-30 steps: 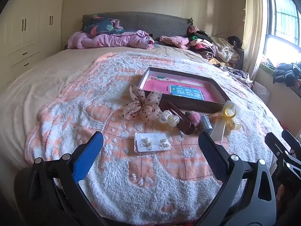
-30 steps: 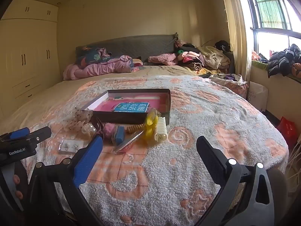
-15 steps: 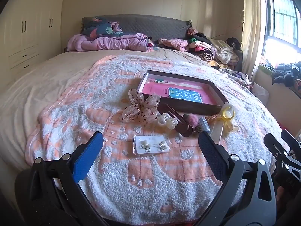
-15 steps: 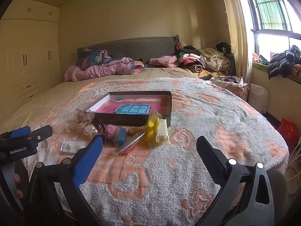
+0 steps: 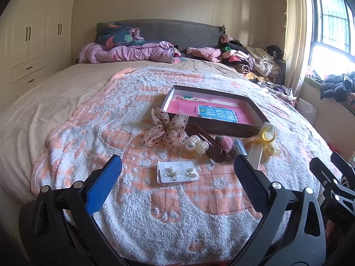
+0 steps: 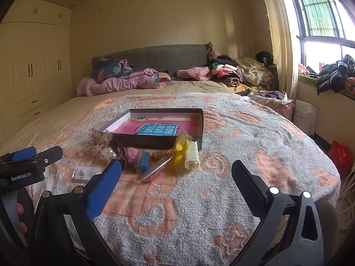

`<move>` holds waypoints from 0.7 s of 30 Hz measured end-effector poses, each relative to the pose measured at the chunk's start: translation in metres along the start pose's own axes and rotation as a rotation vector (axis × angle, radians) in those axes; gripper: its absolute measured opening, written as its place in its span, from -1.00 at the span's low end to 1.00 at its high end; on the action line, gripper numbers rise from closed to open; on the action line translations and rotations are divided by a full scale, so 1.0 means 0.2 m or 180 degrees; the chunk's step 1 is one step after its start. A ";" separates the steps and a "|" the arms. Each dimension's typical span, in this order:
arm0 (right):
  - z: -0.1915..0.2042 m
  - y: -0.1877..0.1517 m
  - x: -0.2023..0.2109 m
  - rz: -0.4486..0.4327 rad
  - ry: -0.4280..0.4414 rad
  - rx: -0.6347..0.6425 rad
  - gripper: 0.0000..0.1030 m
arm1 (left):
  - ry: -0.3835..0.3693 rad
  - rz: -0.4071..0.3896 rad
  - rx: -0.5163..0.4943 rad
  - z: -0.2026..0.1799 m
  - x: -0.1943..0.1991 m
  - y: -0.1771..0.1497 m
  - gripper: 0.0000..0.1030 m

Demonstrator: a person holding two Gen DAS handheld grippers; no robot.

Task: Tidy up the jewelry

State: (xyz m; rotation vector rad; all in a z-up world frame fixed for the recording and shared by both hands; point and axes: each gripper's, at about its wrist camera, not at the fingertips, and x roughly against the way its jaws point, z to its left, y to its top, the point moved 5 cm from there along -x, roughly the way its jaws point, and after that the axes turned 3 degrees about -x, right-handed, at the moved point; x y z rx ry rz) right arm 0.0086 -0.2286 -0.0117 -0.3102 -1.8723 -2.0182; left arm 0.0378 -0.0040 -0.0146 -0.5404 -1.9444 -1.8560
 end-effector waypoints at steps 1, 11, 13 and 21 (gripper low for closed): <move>0.00 0.00 0.00 -0.0003 -0.0004 0.0002 0.88 | -0.0002 -0.0001 0.0003 0.00 0.00 0.00 0.79; 0.00 0.00 0.00 -0.0007 -0.0003 0.0002 0.88 | -0.0008 -0.0009 0.0003 0.00 0.00 0.00 0.79; 0.00 0.00 0.00 -0.0003 0.0001 0.0002 0.88 | -0.0008 -0.0009 0.0003 0.00 0.00 0.00 0.79; 0.00 0.00 0.00 -0.0012 -0.0001 -0.0004 0.88 | -0.0006 -0.0017 -0.0001 -0.01 0.01 0.01 0.79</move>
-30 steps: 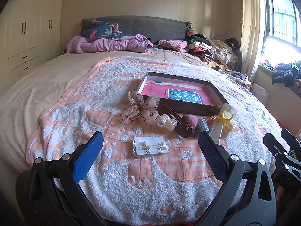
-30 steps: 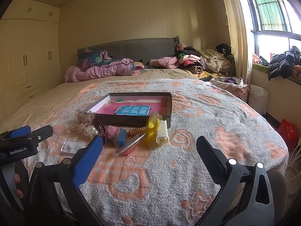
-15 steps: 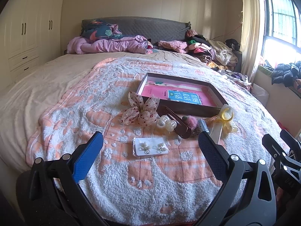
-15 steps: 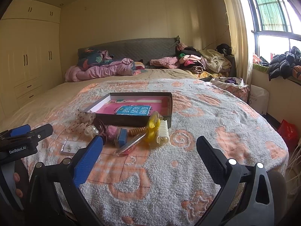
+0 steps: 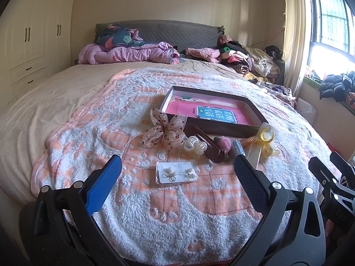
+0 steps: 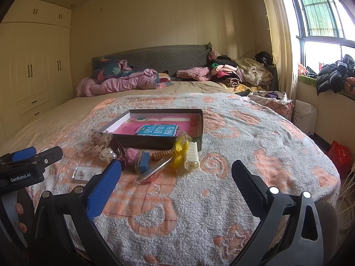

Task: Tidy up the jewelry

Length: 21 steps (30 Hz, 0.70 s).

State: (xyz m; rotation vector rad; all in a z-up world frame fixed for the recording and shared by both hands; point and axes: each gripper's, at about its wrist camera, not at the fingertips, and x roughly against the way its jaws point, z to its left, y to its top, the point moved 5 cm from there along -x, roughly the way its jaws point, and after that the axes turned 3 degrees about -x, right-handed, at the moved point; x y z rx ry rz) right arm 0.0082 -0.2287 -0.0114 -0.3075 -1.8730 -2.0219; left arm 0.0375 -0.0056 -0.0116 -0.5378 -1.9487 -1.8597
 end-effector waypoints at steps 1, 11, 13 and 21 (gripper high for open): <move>0.00 0.00 0.00 0.0002 0.0002 0.0001 0.88 | 0.0000 -0.0004 -0.0002 0.00 0.00 0.00 0.79; -0.01 0.01 0.01 -0.0002 -0.0008 -0.0015 0.88 | -0.0011 -0.0010 -0.0017 -0.02 0.01 0.02 0.79; -0.01 0.01 0.01 0.0000 -0.0004 -0.0010 0.88 | -0.0016 -0.0012 -0.0015 -0.02 0.01 0.02 0.79; 0.01 0.03 -0.05 0.0071 0.0068 0.0109 0.88 | -0.0039 0.0002 0.0043 0.02 -0.03 0.01 0.79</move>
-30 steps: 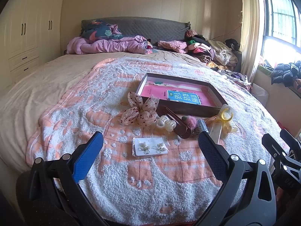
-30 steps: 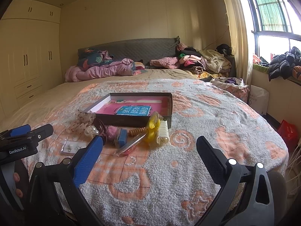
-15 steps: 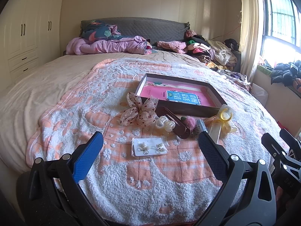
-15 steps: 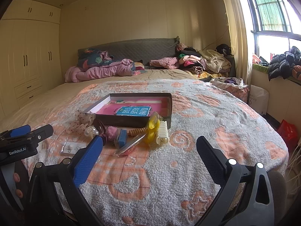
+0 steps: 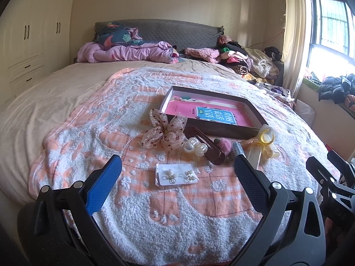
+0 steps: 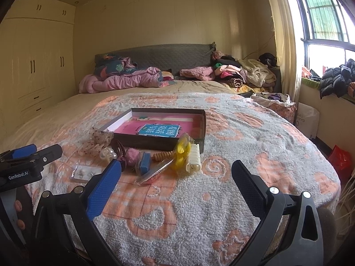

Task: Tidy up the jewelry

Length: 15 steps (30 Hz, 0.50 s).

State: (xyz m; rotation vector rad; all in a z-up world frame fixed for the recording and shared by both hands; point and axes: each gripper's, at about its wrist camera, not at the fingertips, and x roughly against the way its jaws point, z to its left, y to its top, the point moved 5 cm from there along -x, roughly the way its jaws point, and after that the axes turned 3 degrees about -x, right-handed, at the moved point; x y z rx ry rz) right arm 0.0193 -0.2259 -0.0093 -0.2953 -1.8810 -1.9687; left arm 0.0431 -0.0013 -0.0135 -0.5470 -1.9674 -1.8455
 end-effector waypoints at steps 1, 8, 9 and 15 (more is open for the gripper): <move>0.01 0.00 -0.01 0.0015 0.0010 0.0018 0.88 | 0.0014 0.0007 0.0018 0.02 -0.01 0.00 0.79; 0.07 0.05 -0.12 0.0116 0.0118 0.0110 0.88 | 0.0079 0.0028 0.0100 0.12 -0.06 0.02 0.79; 0.08 0.05 -0.15 0.0144 0.0146 0.0115 0.88 | 0.0080 0.0035 0.0109 0.13 -0.07 0.03 0.79; 0.16 0.04 -0.28 0.0316 0.0283 0.0107 0.88 | 0.0143 0.0072 0.0145 0.21 -0.15 0.05 0.79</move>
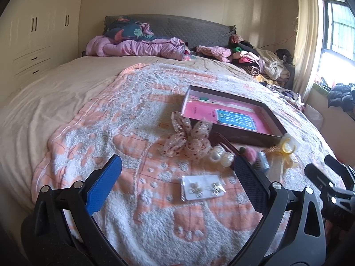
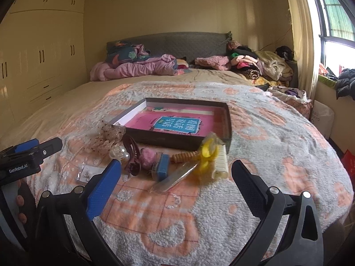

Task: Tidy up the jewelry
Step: 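Reach the left gripper to the sheer red-dotted bow and close on it, then carry the bow into the tray with the left gripper while the right gripper places a clear bag there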

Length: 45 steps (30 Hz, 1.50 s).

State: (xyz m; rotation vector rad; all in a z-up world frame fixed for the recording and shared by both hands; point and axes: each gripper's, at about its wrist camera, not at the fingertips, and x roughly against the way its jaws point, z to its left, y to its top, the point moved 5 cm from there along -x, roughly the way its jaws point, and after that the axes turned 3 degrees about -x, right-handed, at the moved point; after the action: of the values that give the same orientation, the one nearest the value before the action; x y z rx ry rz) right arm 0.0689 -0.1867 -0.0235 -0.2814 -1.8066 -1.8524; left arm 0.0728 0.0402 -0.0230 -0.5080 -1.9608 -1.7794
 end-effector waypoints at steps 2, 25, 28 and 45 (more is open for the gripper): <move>0.02 -0.01 -0.05 0.0050 0.0009 0.0026 0.88 | 0.0027 0.0018 0.0021 0.03 -0.04 0.01 0.79; -0.06 -0.16 -0.48 0.0860 0.0103 -0.0533 0.17 | -0.0373 0.0477 -0.0269 0.05 -0.55 0.09 0.79; -0.07 -0.18 -0.50 0.0933 0.0145 -0.0583 -0.14 | -0.0622 0.0506 -0.0289 0.01 -0.58 0.09 0.70; -0.28 -0.08 -0.26 0.0545 0.0044 -0.0632 -0.56 | -0.0819 0.0713 -0.0614 -0.15 -0.67 0.07 -0.85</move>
State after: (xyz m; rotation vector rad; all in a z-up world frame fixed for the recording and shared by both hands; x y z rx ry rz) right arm 0.1159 -0.2293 -0.0685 -0.4794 -1.5392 -1.9069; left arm 0.1945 0.0160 -0.0831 -1.0246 -1.8137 -1.8403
